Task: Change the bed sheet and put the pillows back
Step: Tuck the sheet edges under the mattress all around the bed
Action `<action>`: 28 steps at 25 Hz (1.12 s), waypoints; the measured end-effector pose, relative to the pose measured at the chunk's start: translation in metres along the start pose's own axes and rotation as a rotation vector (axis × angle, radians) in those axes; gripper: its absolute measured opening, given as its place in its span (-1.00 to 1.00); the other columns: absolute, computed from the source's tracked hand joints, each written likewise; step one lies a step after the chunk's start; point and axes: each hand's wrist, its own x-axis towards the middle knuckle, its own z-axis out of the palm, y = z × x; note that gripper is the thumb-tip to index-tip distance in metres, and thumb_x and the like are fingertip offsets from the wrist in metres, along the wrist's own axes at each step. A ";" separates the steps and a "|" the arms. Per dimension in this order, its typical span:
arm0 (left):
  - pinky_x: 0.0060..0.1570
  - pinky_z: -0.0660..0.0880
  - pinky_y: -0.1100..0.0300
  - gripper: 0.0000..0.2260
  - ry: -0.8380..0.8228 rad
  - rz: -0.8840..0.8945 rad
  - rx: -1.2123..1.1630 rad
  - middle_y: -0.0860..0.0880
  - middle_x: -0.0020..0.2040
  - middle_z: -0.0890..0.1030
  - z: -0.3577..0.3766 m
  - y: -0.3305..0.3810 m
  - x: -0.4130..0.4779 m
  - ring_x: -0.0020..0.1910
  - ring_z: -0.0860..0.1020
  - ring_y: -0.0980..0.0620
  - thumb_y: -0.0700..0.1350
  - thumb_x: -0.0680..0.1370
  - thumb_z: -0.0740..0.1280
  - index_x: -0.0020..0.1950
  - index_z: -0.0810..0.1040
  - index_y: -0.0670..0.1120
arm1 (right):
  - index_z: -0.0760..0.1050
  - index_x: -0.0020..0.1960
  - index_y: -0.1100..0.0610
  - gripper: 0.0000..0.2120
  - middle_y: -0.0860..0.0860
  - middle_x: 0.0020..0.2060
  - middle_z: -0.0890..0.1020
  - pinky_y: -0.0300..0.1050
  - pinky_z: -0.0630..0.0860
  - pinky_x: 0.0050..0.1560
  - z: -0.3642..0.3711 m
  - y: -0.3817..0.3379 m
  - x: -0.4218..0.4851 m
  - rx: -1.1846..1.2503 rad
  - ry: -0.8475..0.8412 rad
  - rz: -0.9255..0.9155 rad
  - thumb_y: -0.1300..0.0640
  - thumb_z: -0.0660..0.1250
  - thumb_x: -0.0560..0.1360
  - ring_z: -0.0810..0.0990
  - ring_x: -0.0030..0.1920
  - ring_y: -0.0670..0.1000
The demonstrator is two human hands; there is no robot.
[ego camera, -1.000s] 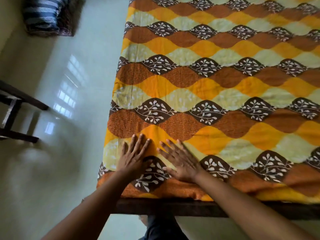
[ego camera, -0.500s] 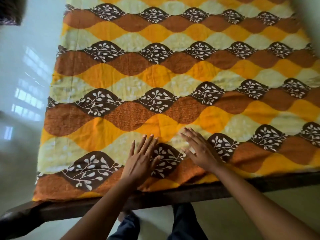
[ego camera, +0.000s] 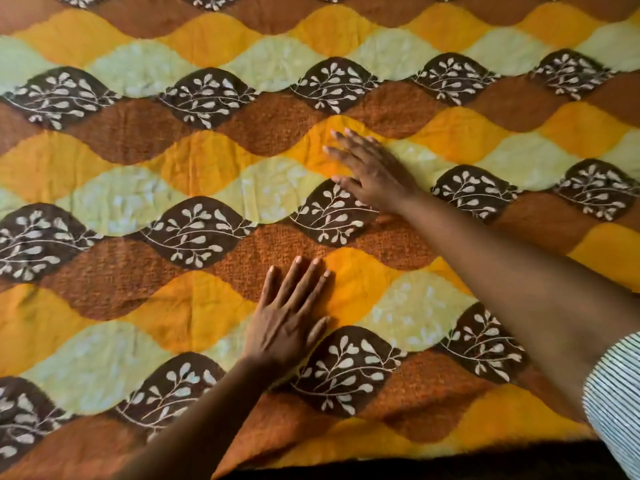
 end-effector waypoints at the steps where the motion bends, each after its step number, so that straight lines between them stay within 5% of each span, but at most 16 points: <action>1: 0.44 -0.12 -0.11 -0.44 -0.003 0.012 0.014 -0.04 0.55 0.01 0.002 0.001 -0.007 0.53 -0.08 -0.05 0.22 0.60 -0.10 0.54 -0.01 0.01 | 0.09 0.51 0.00 -0.30 0.02 0.52 0.07 0.07 -0.07 0.47 0.006 0.001 0.008 -0.027 -0.015 0.015 -0.25 -0.20 0.44 0.00 0.53 0.07; 11: 0.43 -0.04 -0.13 -0.46 -0.064 0.154 0.053 -0.05 0.54 0.06 0.010 -0.003 -0.047 0.52 0.00 -0.08 0.19 0.60 -0.09 0.53 0.06 -0.01 | -0.07 0.52 0.02 -0.37 0.03 0.51 0.00 0.16 -0.07 0.45 0.052 -0.059 -0.100 -0.221 -0.069 -0.376 -0.23 -0.08 0.54 -0.01 0.51 0.10; 19: 0.43 -0.04 -0.04 -0.48 -0.135 0.255 -0.041 -0.04 0.51 0.14 0.000 -0.013 -0.091 0.50 0.05 -0.04 0.20 0.62 -0.12 0.52 0.12 -0.01 | 0.03 0.52 0.03 -0.37 0.03 0.51 0.06 0.16 -0.02 0.43 0.071 -0.127 -0.230 -0.116 -0.206 -0.295 -0.22 -0.01 0.53 0.00 0.51 0.08; 22: 0.37 0.12 0.10 -0.52 -0.105 0.193 -0.146 -0.02 0.40 0.39 -0.015 -0.008 -0.118 0.39 0.34 -0.01 0.20 0.60 -0.07 0.43 0.28 0.02 | 0.09 0.51 0.00 -0.44 0.03 0.50 0.12 0.13 0.00 0.45 0.056 -0.144 -0.257 -0.045 -0.261 -0.309 -0.18 0.01 0.56 0.06 0.51 0.09; 24: 0.19 0.32 0.16 -0.51 -0.062 0.157 -0.202 0.02 0.23 0.55 -0.026 -0.006 -0.136 0.20 0.50 0.01 0.26 0.57 -0.05 0.30 0.43 0.04 | 0.25 0.45 0.02 -0.49 0.01 0.46 0.24 0.04 0.14 0.46 0.038 -0.151 -0.270 0.123 -0.300 -0.282 -0.12 0.17 0.55 0.20 0.47 0.06; 26: 0.04 0.47 0.15 -0.53 -0.043 0.182 -0.241 0.03 0.08 0.61 -0.031 -0.008 -0.148 0.04 0.55 0.03 0.29 0.53 0.05 0.19 0.53 0.04 | 0.48 0.29 0.08 -0.53 0.04 0.26 0.54 -0.10 0.42 0.25 0.024 -0.159 -0.283 0.246 -0.222 -0.196 0.00 0.43 0.41 0.52 0.25 0.05; 28: -0.16 0.58 0.10 -0.66 -0.061 0.243 -0.251 -0.01 -0.02 0.62 -0.033 -0.008 -0.152 -0.08 0.58 0.00 0.17 0.47 0.29 0.09 0.61 -0.01 | 0.57 0.15 0.12 -0.54 0.03 0.02 0.64 -0.16 0.56 0.03 0.020 -0.168 -0.292 0.276 -0.155 -0.101 0.09 0.55 0.28 0.61 0.01 0.01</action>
